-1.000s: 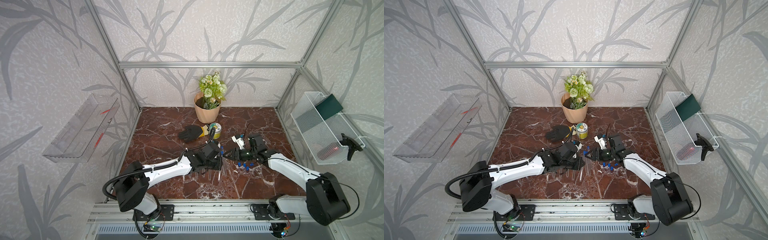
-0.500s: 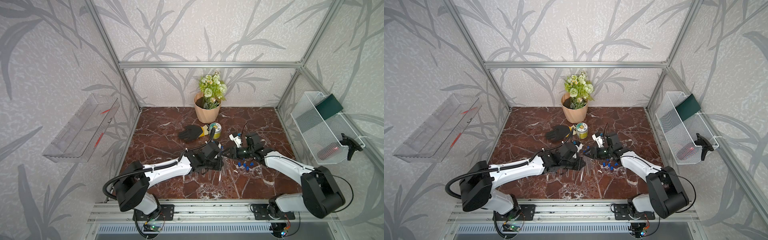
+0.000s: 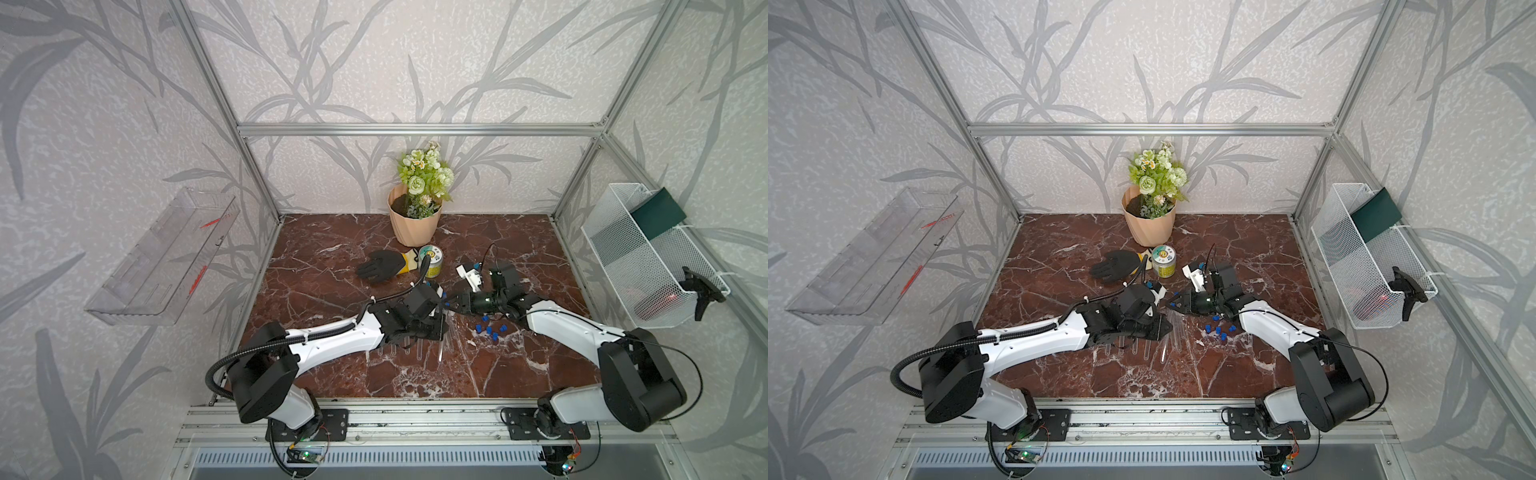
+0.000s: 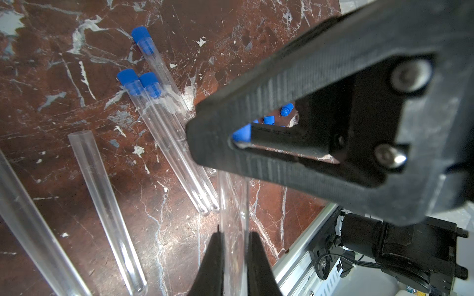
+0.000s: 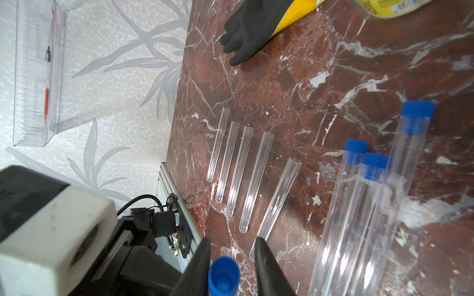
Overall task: Remove stoppers from test tubes
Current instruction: Open the stopper on the test tube.
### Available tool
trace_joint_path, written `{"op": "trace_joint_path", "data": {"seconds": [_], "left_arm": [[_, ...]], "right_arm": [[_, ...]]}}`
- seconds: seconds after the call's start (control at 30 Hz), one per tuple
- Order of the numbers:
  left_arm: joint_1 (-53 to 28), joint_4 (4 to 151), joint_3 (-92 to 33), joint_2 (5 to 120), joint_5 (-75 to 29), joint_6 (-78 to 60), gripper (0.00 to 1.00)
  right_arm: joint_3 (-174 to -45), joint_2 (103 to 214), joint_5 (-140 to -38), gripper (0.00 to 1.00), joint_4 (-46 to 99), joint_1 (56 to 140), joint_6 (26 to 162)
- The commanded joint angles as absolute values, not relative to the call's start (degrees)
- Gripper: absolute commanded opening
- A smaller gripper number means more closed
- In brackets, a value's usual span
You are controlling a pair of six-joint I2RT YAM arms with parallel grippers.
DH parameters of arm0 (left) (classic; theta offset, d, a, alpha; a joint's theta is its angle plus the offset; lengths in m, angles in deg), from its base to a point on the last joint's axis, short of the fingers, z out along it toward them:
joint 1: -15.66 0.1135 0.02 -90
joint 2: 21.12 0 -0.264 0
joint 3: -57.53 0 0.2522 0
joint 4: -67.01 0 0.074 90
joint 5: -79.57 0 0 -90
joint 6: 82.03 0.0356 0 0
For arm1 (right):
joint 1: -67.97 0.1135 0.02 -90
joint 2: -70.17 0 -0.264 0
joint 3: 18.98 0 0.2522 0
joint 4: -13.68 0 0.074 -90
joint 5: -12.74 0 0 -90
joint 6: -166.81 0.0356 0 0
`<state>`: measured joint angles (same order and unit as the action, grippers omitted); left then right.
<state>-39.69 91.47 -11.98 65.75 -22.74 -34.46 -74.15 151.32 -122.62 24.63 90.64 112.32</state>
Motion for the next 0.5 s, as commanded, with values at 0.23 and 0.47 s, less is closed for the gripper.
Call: {"op": "trace_joint_path", "data": {"seconds": [0.23, 0.47], "left_arm": [[-39.79, 90.96, -12.18, 65.35, -23.07, -33.42, 0.0], [-39.79, 91.21, -12.3, 65.22, -22.77, -33.34, 0.0]], "right_arm": [[-75.48, 152.43, -123.3, 0.22, 22.17, 90.83, 112.97], [-75.64, 153.05, -123.63, 0.16, 21.81, 90.83, 112.98]]}}
